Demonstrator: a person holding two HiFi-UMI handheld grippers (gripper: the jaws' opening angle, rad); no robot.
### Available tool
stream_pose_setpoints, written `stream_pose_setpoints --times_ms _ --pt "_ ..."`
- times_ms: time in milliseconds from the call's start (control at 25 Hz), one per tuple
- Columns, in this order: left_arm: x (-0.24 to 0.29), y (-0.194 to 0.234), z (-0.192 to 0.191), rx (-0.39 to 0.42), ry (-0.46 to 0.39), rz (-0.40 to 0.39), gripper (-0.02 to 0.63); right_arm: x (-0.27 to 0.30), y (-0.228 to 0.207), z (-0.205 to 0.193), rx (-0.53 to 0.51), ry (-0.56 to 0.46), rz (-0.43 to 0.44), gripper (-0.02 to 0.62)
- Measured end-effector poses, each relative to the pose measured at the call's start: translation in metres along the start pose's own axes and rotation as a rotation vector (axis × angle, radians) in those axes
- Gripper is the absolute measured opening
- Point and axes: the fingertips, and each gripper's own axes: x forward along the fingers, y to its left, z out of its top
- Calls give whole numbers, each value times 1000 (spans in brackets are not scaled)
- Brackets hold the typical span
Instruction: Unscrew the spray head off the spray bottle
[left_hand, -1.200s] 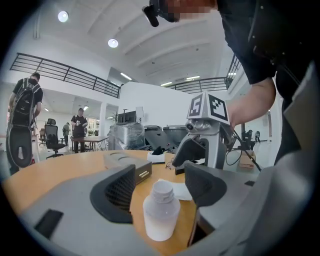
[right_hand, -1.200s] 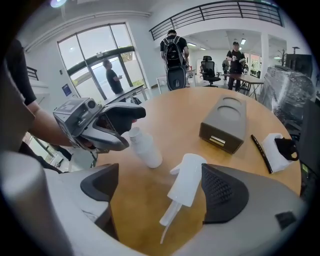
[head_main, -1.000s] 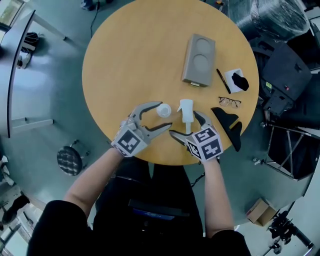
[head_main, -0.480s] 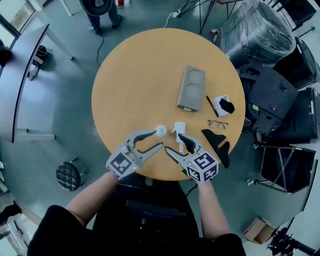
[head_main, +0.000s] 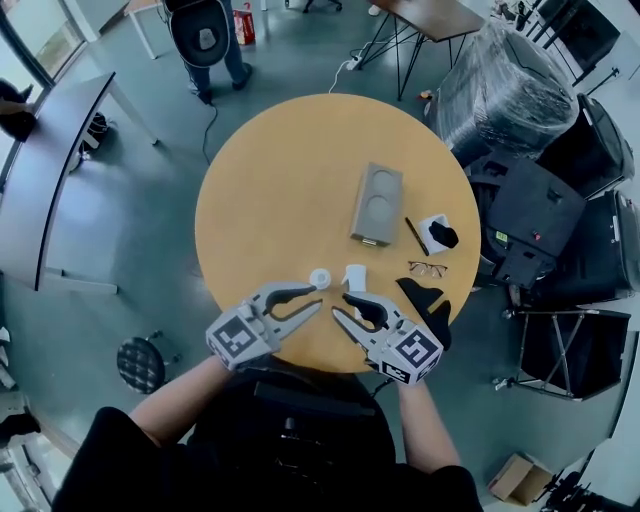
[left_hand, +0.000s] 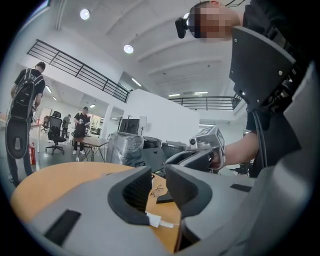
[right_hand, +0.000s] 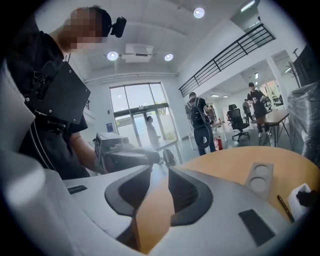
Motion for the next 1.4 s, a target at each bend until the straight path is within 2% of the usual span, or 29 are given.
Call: stream_pose_setpoints --times_ms 240,560,800,960,1160,1400 --pt "-10 -16 20 -3 10 -3 6 -16 16 31 -43 -82 -10 2" --pt "-15 -27 26 -32 20 -11 3 -24 31 49 -110 -124 -4 0" --pt "-16 -27 30 25 22 5 3 -26 34 59 -139 -138 -5 0" --pt "-16 -30 31 26 18 -4 3 -28 38 62 -148 -151 -4 0" --pt "-14 -32 33 30 10 -8 3 -27 46 63 -228 -148 -4 -2" --pt "-16 -42 36 38 -34 -40 2 -30 47 63 -211 -169 -10 -2"
